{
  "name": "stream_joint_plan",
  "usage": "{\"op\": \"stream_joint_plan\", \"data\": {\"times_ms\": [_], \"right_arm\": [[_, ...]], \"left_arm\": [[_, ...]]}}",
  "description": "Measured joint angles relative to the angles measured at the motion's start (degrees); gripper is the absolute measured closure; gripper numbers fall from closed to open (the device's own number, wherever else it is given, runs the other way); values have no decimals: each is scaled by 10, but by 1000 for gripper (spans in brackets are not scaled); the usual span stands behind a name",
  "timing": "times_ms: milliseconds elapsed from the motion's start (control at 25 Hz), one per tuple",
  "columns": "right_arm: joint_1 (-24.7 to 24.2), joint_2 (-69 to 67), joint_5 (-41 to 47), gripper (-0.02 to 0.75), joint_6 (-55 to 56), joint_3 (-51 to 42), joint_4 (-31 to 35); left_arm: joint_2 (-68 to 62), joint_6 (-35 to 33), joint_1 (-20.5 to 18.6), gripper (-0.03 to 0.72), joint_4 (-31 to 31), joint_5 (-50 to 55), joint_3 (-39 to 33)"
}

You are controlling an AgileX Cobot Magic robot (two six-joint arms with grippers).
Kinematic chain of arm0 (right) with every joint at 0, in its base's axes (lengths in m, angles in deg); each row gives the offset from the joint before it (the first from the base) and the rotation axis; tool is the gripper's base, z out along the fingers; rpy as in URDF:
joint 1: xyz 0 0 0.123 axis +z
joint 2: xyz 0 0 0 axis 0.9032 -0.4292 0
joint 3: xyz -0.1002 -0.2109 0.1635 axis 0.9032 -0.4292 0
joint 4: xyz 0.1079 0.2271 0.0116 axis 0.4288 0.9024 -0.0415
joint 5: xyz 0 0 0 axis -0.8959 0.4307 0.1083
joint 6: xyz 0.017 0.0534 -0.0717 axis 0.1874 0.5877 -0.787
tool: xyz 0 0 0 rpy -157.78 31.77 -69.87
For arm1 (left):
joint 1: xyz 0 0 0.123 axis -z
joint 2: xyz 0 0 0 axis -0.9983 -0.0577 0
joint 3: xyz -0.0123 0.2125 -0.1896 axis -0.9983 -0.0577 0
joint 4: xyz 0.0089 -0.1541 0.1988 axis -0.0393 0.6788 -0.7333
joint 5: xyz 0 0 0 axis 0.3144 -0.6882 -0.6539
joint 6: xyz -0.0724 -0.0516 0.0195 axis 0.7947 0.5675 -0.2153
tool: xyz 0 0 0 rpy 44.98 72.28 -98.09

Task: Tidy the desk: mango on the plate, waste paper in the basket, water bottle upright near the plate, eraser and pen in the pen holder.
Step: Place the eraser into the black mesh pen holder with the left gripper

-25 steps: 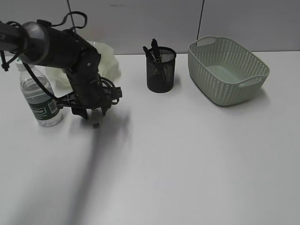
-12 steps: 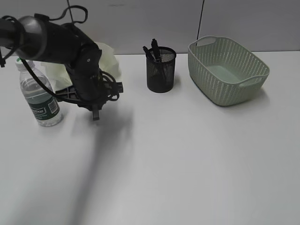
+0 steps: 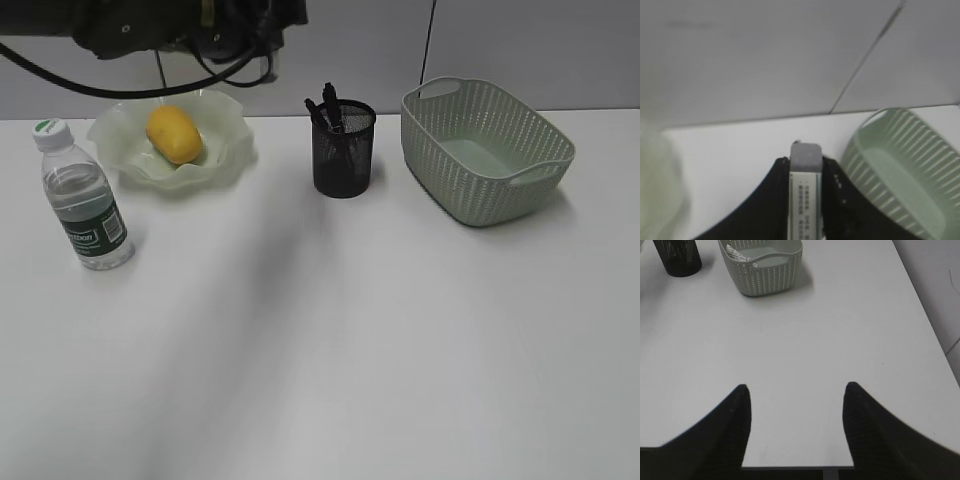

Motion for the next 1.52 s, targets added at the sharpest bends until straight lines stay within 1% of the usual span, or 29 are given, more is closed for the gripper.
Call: {"op": "stream_joint_plan", "data": {"times_ms": [80, 160, 280, 400, 680, 1040, 1080, 1120, 1240, 1320, 1400, 1520], "right_arm": [[0, 0, 0, 271, 0, 0, 0], [0, 0, 0, 271, 0, 0, 0], [0, 0, 0, 271, 0, 0, 0], [0, 0, 0, 271, 0, 0, 0], [0, 0, 0, 271, 0, 0, 0], [0, 0, 0, 271, 0, 0, 0], [0, 0, 0, 271, 0, 0, 0], [0, 0, 0, 271, 0, 0, 0], [0, 0, 0, 271, 0, 0, 0], [0, 0, 0, 271, 0, 0, 0], [0, 0, 0, 271, 0, 0, 0], [0, 0, 0, 271, 0, 0, 0]], "left_arm": [[-1, -1, 1, 537, -59, -88, 0], [-8, -19, 1, 537, -87, -154, 3], [-36, -55, 2, 537, -112, -194, 27], [-76, -70, 2, 537, -119, -211, 59], [-155, -73, 3, 537, -118, -227, 125], [-201, -73, 6, 536, -117, -215, 134], [-201, -73, 6, 519, -117, -214, 134], [-201, -73, 6, 486, -117, -214, 135], [-201, -73, 6, 284, -115, -215, 139], [-201, -73, 6, 209, -115, -215, 141], [-199, -73, 6, 180, -115, -213, 144], [-185, -73, 7, 167, -119, -195, 144]]}}
